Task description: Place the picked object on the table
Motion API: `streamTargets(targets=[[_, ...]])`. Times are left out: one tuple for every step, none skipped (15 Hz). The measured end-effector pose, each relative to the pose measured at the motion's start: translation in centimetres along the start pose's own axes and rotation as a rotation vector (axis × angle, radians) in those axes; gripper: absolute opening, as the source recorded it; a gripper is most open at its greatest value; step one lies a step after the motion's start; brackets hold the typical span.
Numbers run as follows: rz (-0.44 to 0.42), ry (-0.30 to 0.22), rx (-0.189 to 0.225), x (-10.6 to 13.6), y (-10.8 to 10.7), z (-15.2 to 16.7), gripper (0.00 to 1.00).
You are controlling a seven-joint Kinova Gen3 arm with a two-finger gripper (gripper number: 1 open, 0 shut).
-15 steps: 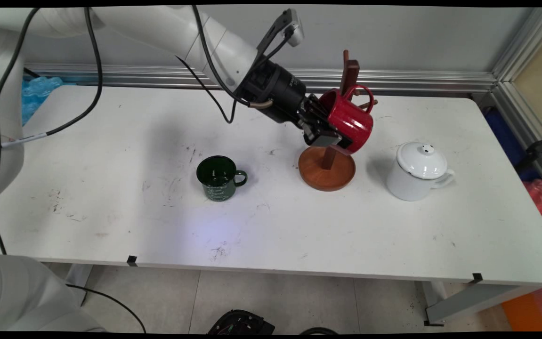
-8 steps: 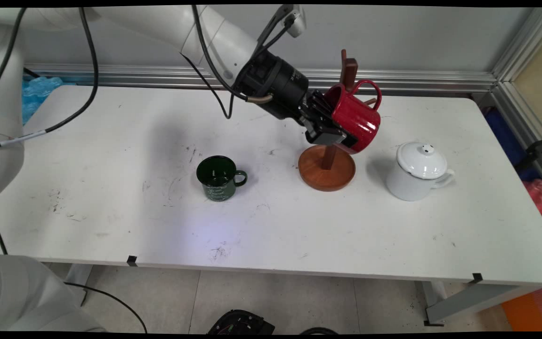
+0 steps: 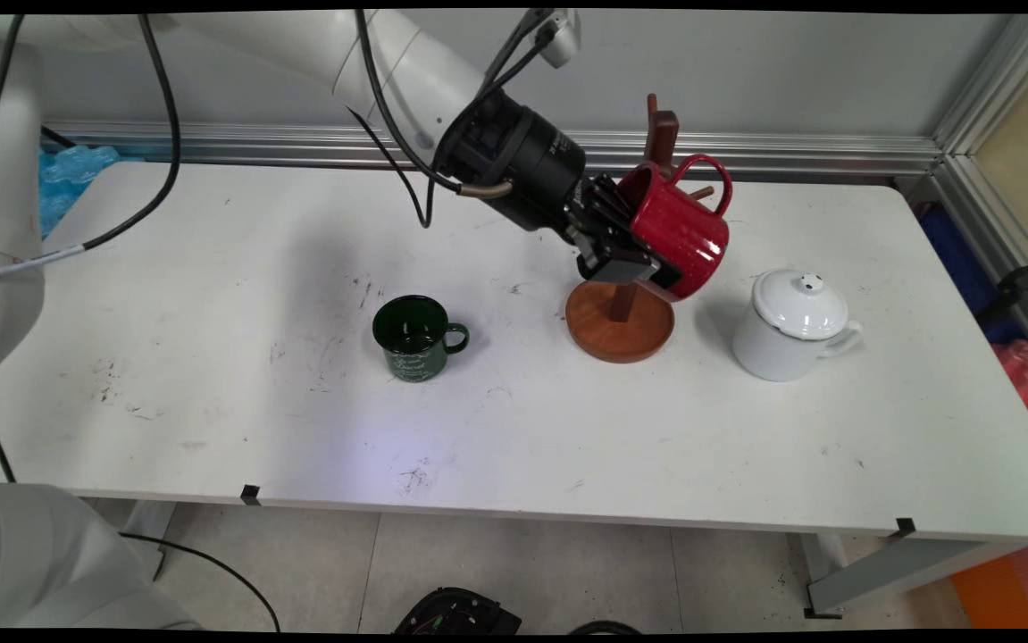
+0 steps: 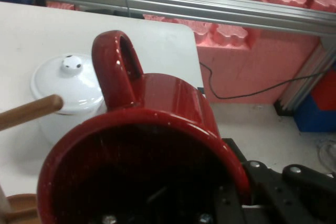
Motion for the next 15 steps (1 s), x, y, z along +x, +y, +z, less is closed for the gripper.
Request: streamTargets(targets=[[0.001,0.000,-0.001,0.1,0.1,0.0,0.00],[0.002,0.000,-0.003,0.2,0.3,-0.1,0.00],[0.004,0.000,-0.006,0.3,0.6,-0.2,0.00],[0.005,-0.001,-0.007,0.4,0.8,-0.3,0.00],[0.006,-0.002,-0.008,0.5,1.0,-0.4,0.00],[0.006,-0.002,-0.009,0.5,1.2,-0.5,0.00],[0.006,-0.003,-0.008,0.6,1.4,-0.6,0.00],[0.005,-0.005,-0.005,0.7,1.7,-0.8,0.00],[0.003,-0.006,-0.002,0.8,1.9,-1.0,0.00],[0.002,-0.009,0.002,0.8,2.1,-1.3,0.00],[0.001,-0.012,0.008,0.9,2.3,-1.5,0.00],[0.001,-0.015,0.014,0.9,2.5,-1.8,0.00],[0.000,-0.020,0.022,0.9,2.6,-2.2,0.00],[0.000,-0.022,0.027,0.9,2.7,-2.4,0.00],[-0.001,-0.026,0.035,1.0,2.7,-2.7,0.00]])
